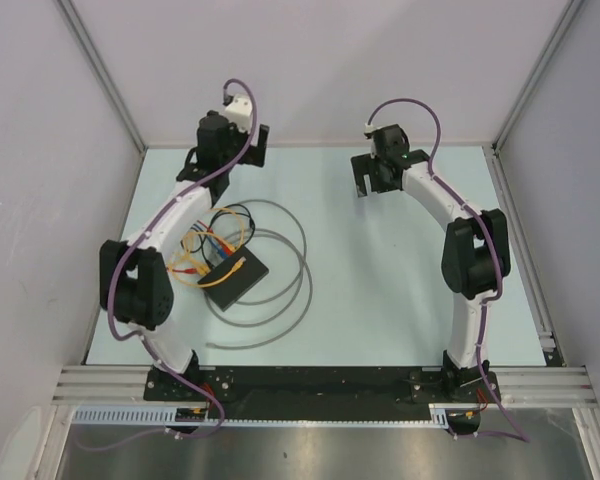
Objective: Pull the plug from the switch port
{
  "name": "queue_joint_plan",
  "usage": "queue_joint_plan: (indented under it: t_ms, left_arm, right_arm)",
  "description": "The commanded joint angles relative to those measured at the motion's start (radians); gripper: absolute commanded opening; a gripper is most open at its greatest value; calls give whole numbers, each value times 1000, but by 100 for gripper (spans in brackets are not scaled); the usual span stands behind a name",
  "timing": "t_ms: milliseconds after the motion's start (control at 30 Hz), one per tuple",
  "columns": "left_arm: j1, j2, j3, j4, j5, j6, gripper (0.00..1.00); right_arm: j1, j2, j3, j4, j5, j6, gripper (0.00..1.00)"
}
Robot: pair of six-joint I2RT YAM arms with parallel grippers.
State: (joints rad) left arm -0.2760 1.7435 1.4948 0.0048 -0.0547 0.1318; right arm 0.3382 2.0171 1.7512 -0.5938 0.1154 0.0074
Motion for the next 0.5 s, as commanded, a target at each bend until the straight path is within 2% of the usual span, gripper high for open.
queue_joint_plan:
  t_ms: [0, 33, 133, 200, 233, 267, 300, 333, 467]
  left_arm:
    - [57, -154, -157, 4, 21, -50, 100]
    - [60, -215, -188, -40, 13, -25, 99]
    - [92, -326, -272, -130, 137, 57, 100]
    - [135, -369, -307, -254, 350, 156, 98]
    - [147, -396, -314, -313, 416, 217, 96]
    - [161, -409, -326, -438, 461, 356, 94]
    - [169, -423, -340, -480, 504, 408, 92]
    - [184, -443, -353, -515, 524, 475, 91]
    - [273, -480, -370, -724, 593, 577, 89]
  right_arm:
    - [-8, -78, -16, -30, -77, -95, 100]
    - [-11, -101, -39, -41, -103, -107, 100]
    - [-31, -136, -70, -87, -261, -155, 97]
    - [-33, -155, -114, -93, -318, -185, 96]
    - [-31, -165, -130, -87, -324, -196, 96]
    - [-33, -182, -143, -81, -327, -202, 96]
    - [-33, -188, -166, -71, -326, -202, 96]
    - [-31, -193, -173, -67, -329, -199, 96]
    - [-24, -212, -208, -63, -379, -191, 97]
